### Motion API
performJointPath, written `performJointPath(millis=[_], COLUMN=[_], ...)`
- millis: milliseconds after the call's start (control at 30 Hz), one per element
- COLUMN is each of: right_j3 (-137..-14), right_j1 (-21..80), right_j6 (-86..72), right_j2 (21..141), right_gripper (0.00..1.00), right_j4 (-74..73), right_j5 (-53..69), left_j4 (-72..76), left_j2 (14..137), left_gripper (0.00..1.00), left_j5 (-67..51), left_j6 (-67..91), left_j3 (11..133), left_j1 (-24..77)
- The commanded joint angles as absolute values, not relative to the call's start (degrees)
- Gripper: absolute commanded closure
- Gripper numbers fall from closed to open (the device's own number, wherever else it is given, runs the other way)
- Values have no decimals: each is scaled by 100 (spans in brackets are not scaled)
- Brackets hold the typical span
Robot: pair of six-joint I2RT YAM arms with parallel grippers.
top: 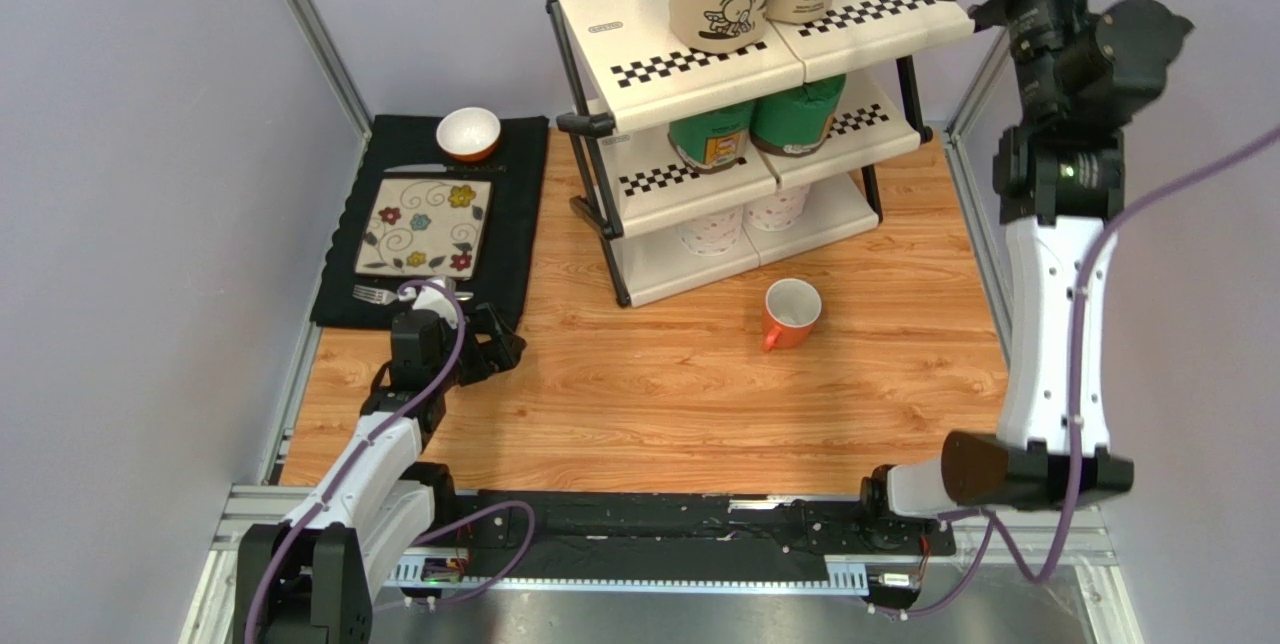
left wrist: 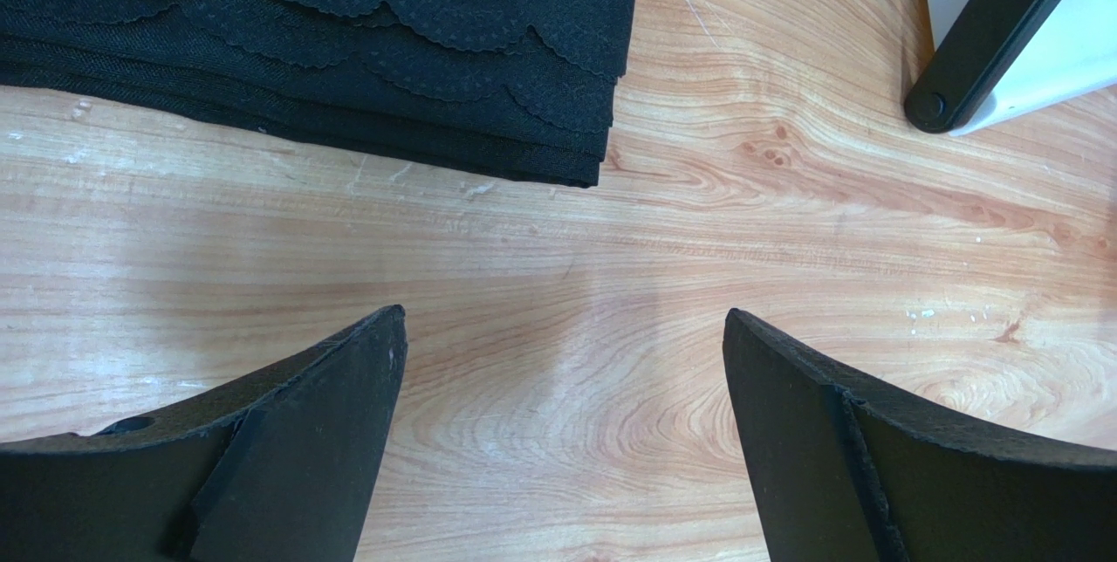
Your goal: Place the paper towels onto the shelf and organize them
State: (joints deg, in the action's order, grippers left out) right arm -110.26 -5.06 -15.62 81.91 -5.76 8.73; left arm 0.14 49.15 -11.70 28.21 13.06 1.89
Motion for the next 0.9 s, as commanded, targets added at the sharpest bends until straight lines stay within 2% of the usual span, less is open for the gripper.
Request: performJointPath(millis=[0, 33, 67, 200, 300, 433, 633, 867], right_j3=[-10025, -9724, -9329, -7126, -5947, -4891, -4053, -3499], right_j1=[-510, -501, -492, -448, -422, -413, -413, -404], right_j6=[-2029, -2230, -2346, -2908, -3243, -3498, -3454, -3656], right_j2=[6931, 6665, 6392, 4716, 3696, 2719, 1865, 1784], right_gripper=[17, 6, 1, 1, 1, 1, 0, 1], right_j4=[-457, -414, -378, -132, -79, -718, -1740, -1653], right_j5=[605, 685, 729, 756, 984, 1081, 958, 774], left_j4=[185, 185, 185, 211, 237, 237, 202, 141], left_j2=[4887, 4878, 4861, 4825, 4825, 4825, 4808, 4764], left_gripper=[1, 1, 1, 1, 1, 1, 1, 1], left_j5=[-1169, -1169, -1169, -1204, -1248, -1222, -1230, -1169], left_j6=[2812, 2812, 2812, 2839, 2848, 2856, 2856, 2935], left_j3=[1354, 1362, 1371, 1336, 1318, 1292, 1336, 1371], left_j1=[158, 158, 158, 158, 158, 167, 158, 167])
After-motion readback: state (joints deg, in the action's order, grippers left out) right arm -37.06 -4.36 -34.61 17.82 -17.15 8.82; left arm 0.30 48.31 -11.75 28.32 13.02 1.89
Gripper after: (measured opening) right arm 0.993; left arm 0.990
